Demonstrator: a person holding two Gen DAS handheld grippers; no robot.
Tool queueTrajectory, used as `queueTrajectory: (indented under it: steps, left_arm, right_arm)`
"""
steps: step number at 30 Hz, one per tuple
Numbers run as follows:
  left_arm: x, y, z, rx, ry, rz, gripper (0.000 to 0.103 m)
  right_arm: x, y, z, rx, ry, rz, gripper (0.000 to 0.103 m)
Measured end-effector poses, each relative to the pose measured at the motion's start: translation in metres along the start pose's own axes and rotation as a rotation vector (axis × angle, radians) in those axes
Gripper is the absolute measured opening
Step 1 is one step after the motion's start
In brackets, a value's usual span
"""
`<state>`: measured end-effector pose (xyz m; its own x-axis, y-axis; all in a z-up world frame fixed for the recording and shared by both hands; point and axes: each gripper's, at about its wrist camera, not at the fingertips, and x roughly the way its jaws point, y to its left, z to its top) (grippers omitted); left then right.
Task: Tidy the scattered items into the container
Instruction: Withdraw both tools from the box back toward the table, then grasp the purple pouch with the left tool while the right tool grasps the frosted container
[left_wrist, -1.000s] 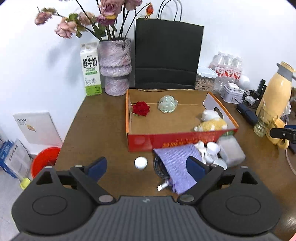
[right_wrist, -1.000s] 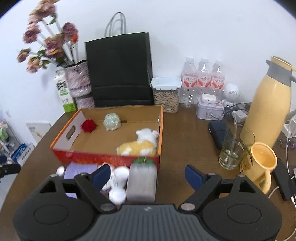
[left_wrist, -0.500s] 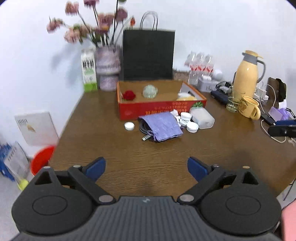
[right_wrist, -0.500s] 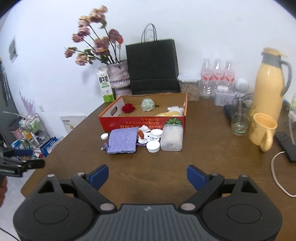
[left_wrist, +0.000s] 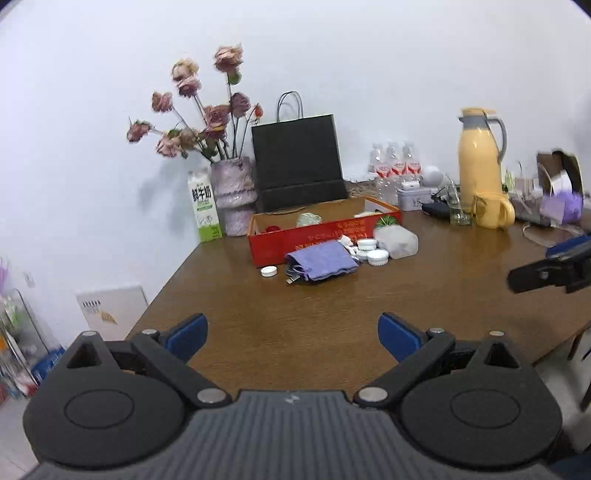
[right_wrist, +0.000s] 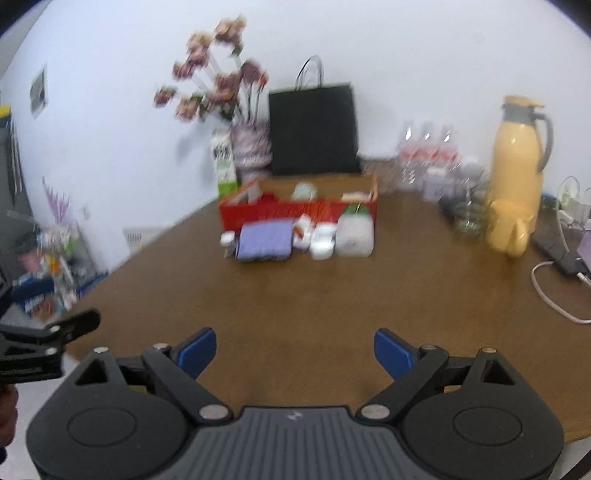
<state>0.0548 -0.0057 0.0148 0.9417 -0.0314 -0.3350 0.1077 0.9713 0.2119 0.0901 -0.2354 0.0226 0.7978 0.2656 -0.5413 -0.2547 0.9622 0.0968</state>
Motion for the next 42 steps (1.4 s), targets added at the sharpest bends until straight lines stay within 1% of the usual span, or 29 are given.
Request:
queueTrajectory:
  steps: [2, 3, 5, 8, 11, 13, 15, 17, 21, 24, 27, 29, 30, 35, 38, 40, 42]
  left_arm:
    - [0.0, -0.013, -0.007, 0.058, 0.018, -0.036, 0.101]
    - [0.001, -0.017, -0.009, 0.059, 0.029, -0.045, 0.101]
    - [0.003, -0.019, -0.009, 0.029, 0.05, -0.057, 0.101]
    - [0.012, -0.019, -0.01, -0.008, 0.097, -0.074, 0.101]
    - [0.019, -0.018, -0.014, -0.034, 0.135, -0.063, 0.101]
    - [0.021, -0.016, -0.015, -0.049, 0.142, -0.079, 0.101]
    - [0.021, -0.014, -0.016, -0.075, 0.134, -0.087, 0.101]
    - [0.021, -0.013, -0.017, -0.106, 0.134, -0.095, 0.101]
    - [0.027, -0.009, -0.016, -0.145, 0.158, -0.121, 0.101]
    - [0.037, -0.009, -0.014, -0.182, 0.171, -0.115, 0.101]
    - [0.048, -0.01, -0.011, -0.227, 0.187, -0.127, 0.1]
    - [0.055, -0.012, -0.008, -0.231, 0.197, -0.145, 0.099]
    - [0.06, -0.013, -0.006, -0.227, 0.203, -0.151, 0.098]
    - [0.089, -0.013, 0.011, -0.211, 0.203, -0.15, 0.085]
    - [0.117, -0.001, 0.029, -0.221, 0.21, -0.165, 0.084]
    - [0.14, 0.01, 0.044, -0.218, 0.195, -0.168, 0.084]
    - [0.171, 0.018, 0.059, -0.193, 0.184, -0.163, 0.084]
  right_arm:
    - [0.007, 0.008, -0.009, -0.04, 0.019, -0.047, 0.092]
    - [0.008, 0.012, -0.012, -0.058, 0.017, -0.065, 0.092]
    - [0.006, 0.017, -0.017, -0.075, 0.007, -0.072, 0.092]
    - [0.006, 0.02, -0.022, -0.07, 0.005, -0.046, 0.092]
    - [0.011, 0.024, -0.024, -0.063, 0.038, -0.065, 0.092]
    - [0.013, 0.026, -0.021, -0.08, 0.059, -0.079, 0.092]
    - [0.007, 0.028, -0.02, -0.081, 0.041, -0.095, 0.092]
    - [0.006, 0.027, -0.02, -0.043, 0.035, -0.112, 0.092]
    - [0.012, 0.024, -0.021, 0.003, 0.062, -0.1, 0.092]
    - [0.004, 0.023, -0.019, -0.021, 0.029, -0.105, 0.092]
    - [0.003, 0.015, -0.02, -0.017, 0.021, -0.129, 0.092]
    - [0.008, 0.006, -0.02, 0.02, 0.042, -0.13, 0.092]
    - [0.011, 0.002, -0.021, 0.039, 0.047, -0.126, 0.092]
    - [0.038, -0.023, -0.016, 0.098, 0.058, -0.132, 0.092]
    - [0.059, -0.036, -0.001, 0.125, 0.049, -0.115, 0.092]
    - [0.074, -0.042, 0.015, 0.107, 0.03, -0.117, 0.092]
    - [0.093, -0.047, 0.034, 0.073, 0.008, -0.125, 0.092]
